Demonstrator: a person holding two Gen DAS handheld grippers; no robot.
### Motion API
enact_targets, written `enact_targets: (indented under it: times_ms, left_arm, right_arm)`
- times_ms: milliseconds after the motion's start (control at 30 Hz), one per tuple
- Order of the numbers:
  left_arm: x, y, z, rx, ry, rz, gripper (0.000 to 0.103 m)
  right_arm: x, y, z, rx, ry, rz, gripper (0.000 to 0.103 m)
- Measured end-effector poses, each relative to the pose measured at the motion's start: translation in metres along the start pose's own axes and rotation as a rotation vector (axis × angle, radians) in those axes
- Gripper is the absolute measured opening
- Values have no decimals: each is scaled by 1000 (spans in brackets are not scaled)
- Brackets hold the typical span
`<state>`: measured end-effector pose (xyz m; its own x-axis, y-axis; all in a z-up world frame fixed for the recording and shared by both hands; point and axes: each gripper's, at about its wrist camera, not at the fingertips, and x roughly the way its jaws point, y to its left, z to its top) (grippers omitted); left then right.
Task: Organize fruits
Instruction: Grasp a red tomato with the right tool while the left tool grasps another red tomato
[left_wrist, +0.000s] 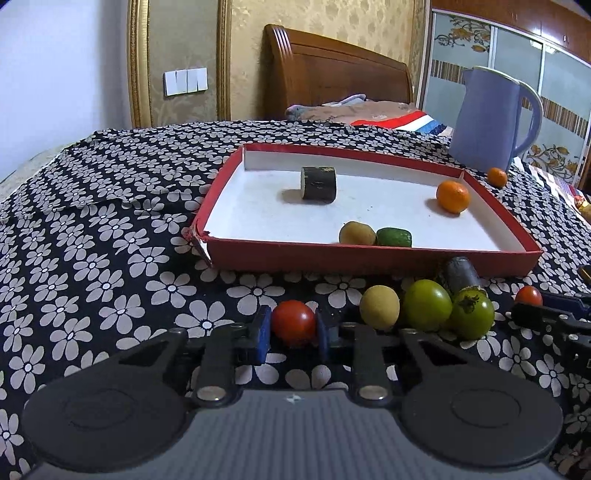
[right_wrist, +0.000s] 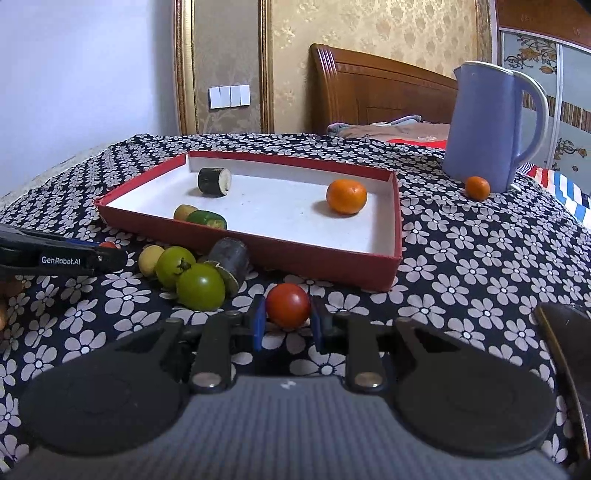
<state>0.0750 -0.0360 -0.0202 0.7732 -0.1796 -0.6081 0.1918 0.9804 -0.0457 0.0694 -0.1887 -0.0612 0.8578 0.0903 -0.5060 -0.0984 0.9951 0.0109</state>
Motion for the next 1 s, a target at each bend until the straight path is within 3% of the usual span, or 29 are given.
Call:
enact_targets:
  times_ms: [500,1000]
  left_arm:
    - [-35,-36,15,112,-112,52,25]
    - [-38,-44,24,91,-135,106,25]
  right_arm:
    - [-19,9,8,38,-77,-18,24]
    - [-29,9,18,55,-131,-19,24]
